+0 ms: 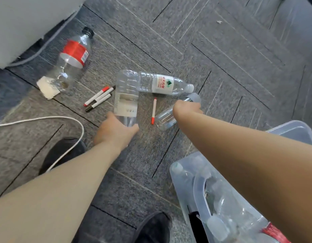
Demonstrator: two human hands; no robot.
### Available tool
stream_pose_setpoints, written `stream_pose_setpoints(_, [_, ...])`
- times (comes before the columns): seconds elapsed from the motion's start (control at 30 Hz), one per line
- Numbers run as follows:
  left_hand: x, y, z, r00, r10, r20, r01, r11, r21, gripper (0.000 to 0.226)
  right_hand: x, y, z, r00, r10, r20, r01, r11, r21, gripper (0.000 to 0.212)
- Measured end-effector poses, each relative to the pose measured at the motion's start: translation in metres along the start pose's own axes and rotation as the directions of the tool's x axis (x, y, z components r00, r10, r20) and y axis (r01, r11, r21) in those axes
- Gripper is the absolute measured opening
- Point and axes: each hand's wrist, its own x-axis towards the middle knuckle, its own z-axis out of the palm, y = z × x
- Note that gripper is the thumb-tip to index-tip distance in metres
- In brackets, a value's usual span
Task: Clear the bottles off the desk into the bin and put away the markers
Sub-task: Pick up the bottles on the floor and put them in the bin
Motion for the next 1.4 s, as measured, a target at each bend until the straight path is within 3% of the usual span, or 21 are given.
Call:
stream_pose_setpoints(0.2, [0.023, 0.013, -0.042, 0.961, 0.194, -0.199, -0.233, 0.952, -0.2, 0.066, -0.001, 0.007, 0.006, 0.996, 0.078, -0.031, -0.076, 0.996, 0.056, 0.069])
stream_pose_setpoints(0.27, [0.024, 0.014, -0.048, 0.946, 0.213, -0.246, -0.276, 0.925, -0.261, 0.065, 0.001, 0.012, 0.014, 0.995, 0.032, 0.094, -0.036, 0.998, 0.045, 0.061])
stream_pose_setpoints(0.33, [0.022, 0.009, -0.047, 0.943, 0.199, -0.267, -0.279, 0.91, -0.307, 0.064, 0.006, 0.018, 0.02, 0.948, 0.044, 0.315, -0.055, 0.998, 0.025, 0.049])
stream_pose_setpoints(0.4, [0.019, 0.003, -0.045, 0.946, 0.167, -0.277, -0.26, 0.902, -0.345, 0.061, 0.003, 0.023, 0.02, 0.914, 0.085, 0.396, -0.104, 0.994, 0.027, 0.049])
stream_pose_setpoints(0.43, [0.016, 0.001, -0.045, 0.951, 0.146, -0.272, -0.241, 0.902, -0.358, 0.06, -0.003, 0.024, 0.018, 0.919, 0.066, 0.389, -0.072, 0.997, 0.001, 0.054])
stream_pose_setpoints(0.5, [0.008, 0.001, -0.052, 0.956, 0.121, -0.268, -0.217, 0.906, -0.364, 0.059, -0.012, 0.023, 0.003, 0.942, 0.135, 0.308, -0.161, 0.985, 0.06, 0.066])
stream_pose_setpoints(0.6, [-0.014, 0.018, -0.08, 0.949, 0.157, -0.273, -0.246, 0.912, -0.33, 0.059, -0.033, 0.01, -0.035, 0.945, 0.141, 0.297, -0.191, 0.971, 0.147, 0.069])
stream_pose_setpoints(0.77, [-0.078, 0.069, -0.143, 0.922, 0.238, -0.306, -0.316, 0.919, -0.235, 0.067, -0.097, -0.022, -0.128, 0.944, -0.016, 0.33, -0.082, 0.956, 0.281, 0.069])
stream_pose_setpoints(0.97, [-0.192, 0.109, -0.174, 0.966, 0.252, -0.052, -0.257, 0.956, -0.139, 0.079, -0.174, 0.011, -0.282, 0.948, -0.179, 0.263, 0.079, 0.933, 0.35, 0.061])
stream_pose_setpoints(1.1, [-0.269, 0.128, -0.173, 0.952, 0.294, 0.08, -0.293, 0.956, -0.03, 0.07, -0.192, 0.082, -0.374, 0.977, -0.151, 0.147, 0.102, 0.949, 0.3, 0.053])
stream_pose_setpoints(1.2, [-0.315, 0.137, -0.153, 0.928, 0.32, 0.192, -0.324, 0.946, -0.01, 0.062, -0.198, 0.147, -0.42, 0.988, -0.11, 0.104, 0.091, 0.98, 0.178, 0.06])
stream_pose_setpoints(1.4, [-0.371, 0.148, -0.082, 0.869, 0.336, 0.363, -0.401, 0.909, 0.117, 0.065, -0.191, 0.237, -0.445, 0.983, -0.002, 0.186, -0.021, 0.992, 0.124, 0.054])
